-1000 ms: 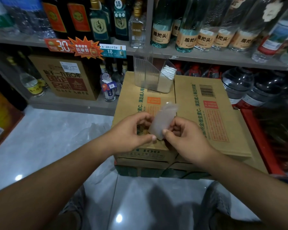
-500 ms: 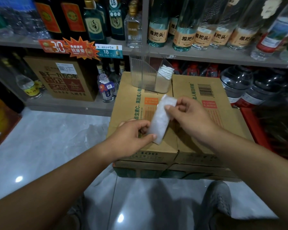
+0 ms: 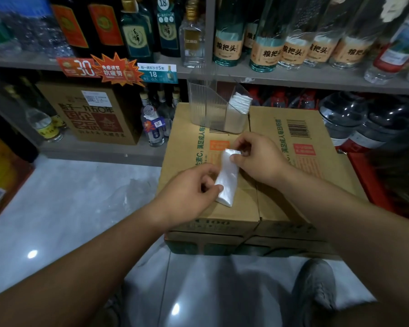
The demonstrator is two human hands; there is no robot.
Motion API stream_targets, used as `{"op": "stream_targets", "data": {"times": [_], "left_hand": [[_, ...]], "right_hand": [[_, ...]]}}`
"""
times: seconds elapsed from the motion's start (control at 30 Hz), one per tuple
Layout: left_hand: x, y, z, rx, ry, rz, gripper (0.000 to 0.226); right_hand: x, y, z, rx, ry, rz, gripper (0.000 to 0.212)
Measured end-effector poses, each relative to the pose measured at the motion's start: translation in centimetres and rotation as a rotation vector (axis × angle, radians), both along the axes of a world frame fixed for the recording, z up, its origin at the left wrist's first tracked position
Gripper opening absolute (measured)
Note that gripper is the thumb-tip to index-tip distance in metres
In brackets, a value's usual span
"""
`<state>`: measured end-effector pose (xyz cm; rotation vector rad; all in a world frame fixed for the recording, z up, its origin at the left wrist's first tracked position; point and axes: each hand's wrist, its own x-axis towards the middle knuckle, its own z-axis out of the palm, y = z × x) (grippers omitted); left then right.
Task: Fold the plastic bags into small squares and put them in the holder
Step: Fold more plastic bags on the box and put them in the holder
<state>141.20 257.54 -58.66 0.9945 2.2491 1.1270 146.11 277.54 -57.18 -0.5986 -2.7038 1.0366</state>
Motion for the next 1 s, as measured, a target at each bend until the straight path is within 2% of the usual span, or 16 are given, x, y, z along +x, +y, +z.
{"op": "stream_targets", "data": {"times": [0.2, 0.37, 0.57, 0.6, 0.67, 0.73, 0.9, 1.0], "left_hand": [[-1.2, -1.0, 0.9, -0.056, 0.099, 0.096, 0.023], [-2.6, -2.1, 1.1, 0.073, -0.020, 0.250, 0.029], [-2.0, -2.1, 0.9, 0.033, 0.063, 0.231, 0.039], [-1.9, -2.1, 0.8, 0.010, 0.130, 0.227, 0.039], [-1.5, -2.2, 0.6, -0.066, 0.385, 0.183, 0.038], [-0.4, -2.2, 0.8, -0.181, 0.563, 0.073, 0.041], [2.0, -3.0, -0.6, -0.526, 0.564, -0.203, 0.086], [2.2, -3.4, -1.4, -0.586, 0.656, -0.226, 0.092]], "right_hand": [[0.0, -0.6, 0.2, 0.043, -0.080, -0.043, 0.020], [1.7, -1.4, 1.2, 0.064, -0.186, -0.032, 0.015], [3.6, -2.6, 1.3, 0.077, -0.182, -0.007, 0.011], [3.7, -2.6, 1.3, 0.082, -0.177, -0.014, 0.010], [4.1, -2.6, 1.2, 0.086, -0.151, -0.034, 0.008], [4.5, -2.5, 1.0, 0.106, -0.138, -0.032, 0.006], [5.5, -2.4, 0.2, 0.284, -0.167, 0.007, 0.009], [6.3, -3.5, 0.4, 0.425, -0.087, 0.110, 0.040]]}}
